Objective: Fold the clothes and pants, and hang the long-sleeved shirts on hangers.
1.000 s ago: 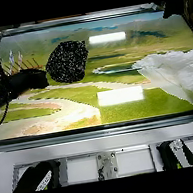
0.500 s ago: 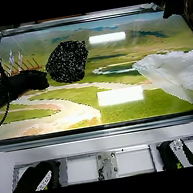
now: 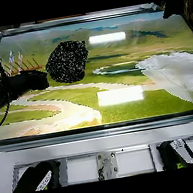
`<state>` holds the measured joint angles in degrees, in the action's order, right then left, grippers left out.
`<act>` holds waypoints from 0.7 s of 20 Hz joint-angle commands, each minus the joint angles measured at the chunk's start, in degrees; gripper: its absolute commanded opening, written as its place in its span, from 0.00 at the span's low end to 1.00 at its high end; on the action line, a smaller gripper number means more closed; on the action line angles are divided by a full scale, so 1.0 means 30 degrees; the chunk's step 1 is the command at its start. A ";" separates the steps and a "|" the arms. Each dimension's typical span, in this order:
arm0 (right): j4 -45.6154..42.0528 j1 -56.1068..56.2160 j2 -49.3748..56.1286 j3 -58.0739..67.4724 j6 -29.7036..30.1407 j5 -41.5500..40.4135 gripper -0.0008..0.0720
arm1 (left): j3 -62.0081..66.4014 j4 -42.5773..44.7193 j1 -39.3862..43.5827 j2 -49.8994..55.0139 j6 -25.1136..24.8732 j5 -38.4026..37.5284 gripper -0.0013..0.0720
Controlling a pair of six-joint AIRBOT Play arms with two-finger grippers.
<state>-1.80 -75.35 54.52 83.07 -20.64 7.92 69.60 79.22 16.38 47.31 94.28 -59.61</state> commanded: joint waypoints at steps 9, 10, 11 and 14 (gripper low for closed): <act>-0.0051 -0.0401 0.0969 -0.0007 -0.0204 0.1814 0.02 | 0.0000 -0.0954 -0.0015 0.0007 0.0233 0.0066 0.03; -0.0058 -0.0408 0.0947 -0.0007 -0.0197 0.2244 0.04 | 0.0000 -0.0954 -0.0015 0.0007 0.0233 0.0073 0.03; -0.0058 -0.0401 0.0940 -0.0007 -0.0197 0.2674 0.04 | 0.0000 -0.0962 -0.0015 0.0007 0.0233 0.0073 0.03; -0.0007 -0.0401 0.0918 -0.0007 -0.0211 0.3949 0.60 | 0.0000 -0.0954 -0.0015 0.0007 0.0233 0.0066 0.03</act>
<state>-1.96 -76.58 57.34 83.07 -21.28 15.97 69.60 76.44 16.36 47.31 95.00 -59.44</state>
